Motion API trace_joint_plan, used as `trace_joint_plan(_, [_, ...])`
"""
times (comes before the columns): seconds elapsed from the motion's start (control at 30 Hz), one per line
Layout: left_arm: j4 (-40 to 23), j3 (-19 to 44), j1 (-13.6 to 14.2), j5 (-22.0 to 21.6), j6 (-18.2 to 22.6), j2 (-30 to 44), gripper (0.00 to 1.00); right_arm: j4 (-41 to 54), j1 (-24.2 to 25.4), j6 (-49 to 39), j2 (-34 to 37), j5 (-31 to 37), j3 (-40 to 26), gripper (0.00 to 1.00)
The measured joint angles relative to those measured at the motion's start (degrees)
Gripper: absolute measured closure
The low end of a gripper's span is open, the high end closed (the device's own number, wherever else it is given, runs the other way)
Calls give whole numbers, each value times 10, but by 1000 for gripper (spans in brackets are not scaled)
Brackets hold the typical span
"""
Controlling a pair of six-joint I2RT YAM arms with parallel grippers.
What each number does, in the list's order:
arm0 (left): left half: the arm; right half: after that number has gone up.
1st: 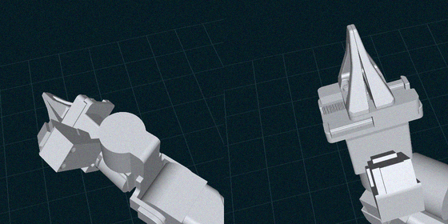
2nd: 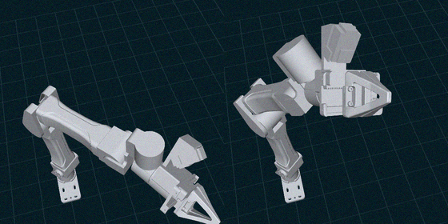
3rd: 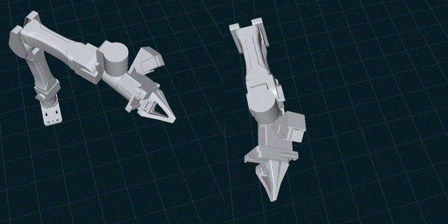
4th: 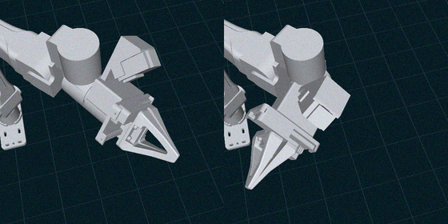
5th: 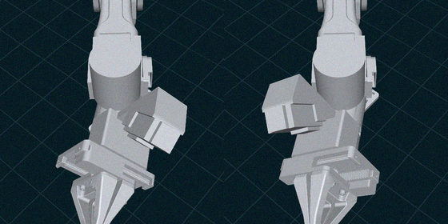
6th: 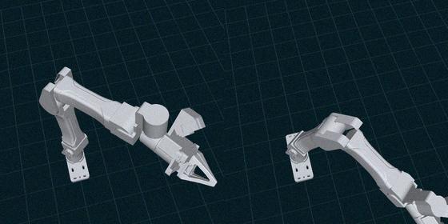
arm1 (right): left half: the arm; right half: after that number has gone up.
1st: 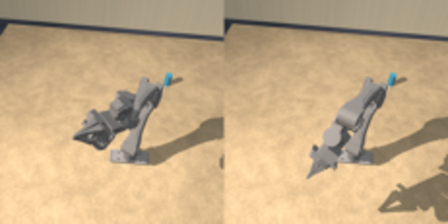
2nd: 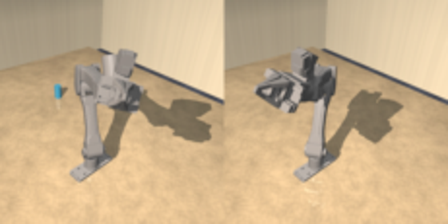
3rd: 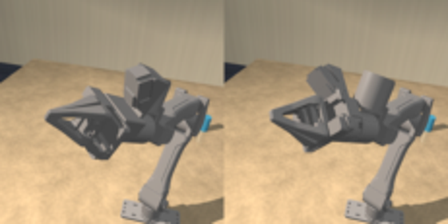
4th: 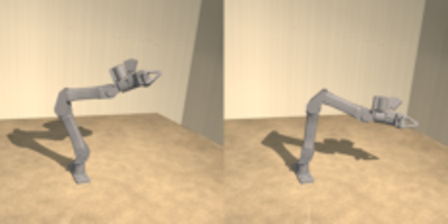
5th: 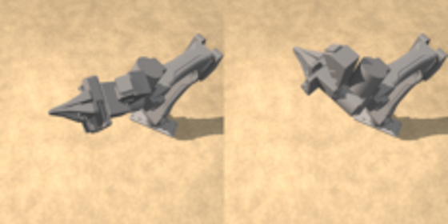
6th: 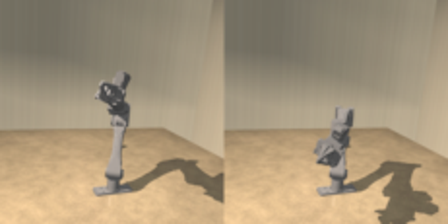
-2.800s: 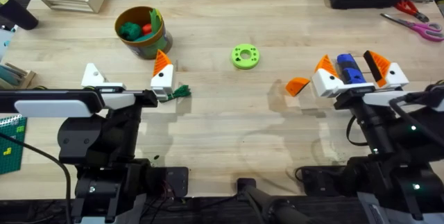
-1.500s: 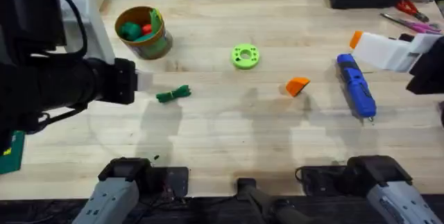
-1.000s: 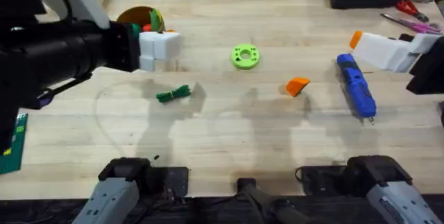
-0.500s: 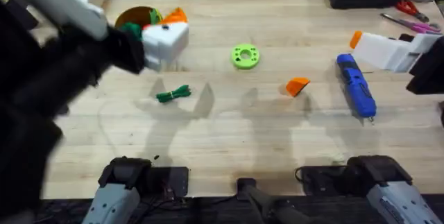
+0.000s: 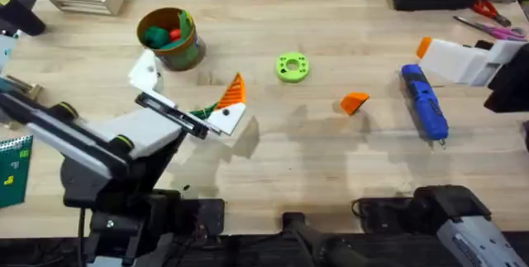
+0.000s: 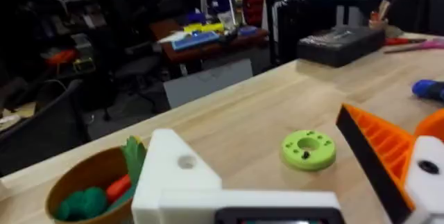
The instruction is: Pick up the gripper from the table and insert it into the empty holder that is missing its gripper. Then pick up a screw, insert it into the mounting hole, and use the screwdriver to tighten it. Finally, clean up the table by picking up the vegetable and placing it into the bucket.
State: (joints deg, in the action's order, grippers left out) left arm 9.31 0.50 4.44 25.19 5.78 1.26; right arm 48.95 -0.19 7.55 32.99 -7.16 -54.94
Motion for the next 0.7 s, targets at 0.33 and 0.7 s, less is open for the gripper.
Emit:
trace_joint_plan(0.33, [-110,-2,10,7,-2,-10,14,0,0,0,0,0,0,17])
trace_joint_plan(0.7, [-123,-1,10,7,-2,-9,14,0,0,0,0,0,0,17])
